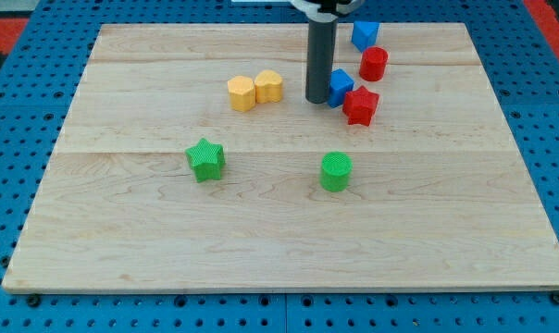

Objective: Move the red star vertically below the blue cube

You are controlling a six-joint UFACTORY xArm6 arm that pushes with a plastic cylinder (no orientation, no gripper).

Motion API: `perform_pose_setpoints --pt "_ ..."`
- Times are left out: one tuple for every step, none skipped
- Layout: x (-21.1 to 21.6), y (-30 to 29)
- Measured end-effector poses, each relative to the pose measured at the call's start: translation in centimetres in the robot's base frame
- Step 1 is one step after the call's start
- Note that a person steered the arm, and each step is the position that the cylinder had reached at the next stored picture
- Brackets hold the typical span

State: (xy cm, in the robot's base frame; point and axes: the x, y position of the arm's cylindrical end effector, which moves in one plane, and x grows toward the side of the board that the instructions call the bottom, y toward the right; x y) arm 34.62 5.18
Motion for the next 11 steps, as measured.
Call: perform_pose_setpoints --pt "-0.3 -2.3" --pt "-1.2 -2.0" --pt "-1.2 -0.9" --pt "-2.1 0.7" --pt "-2.4 1.6" --pt "-2.4 4.8" --pt "-2.4 4.5" --pt "0.7 3.9" --pt "2.9 6.6" --pt "3.4 6.4" --pt "4.6 2.3"
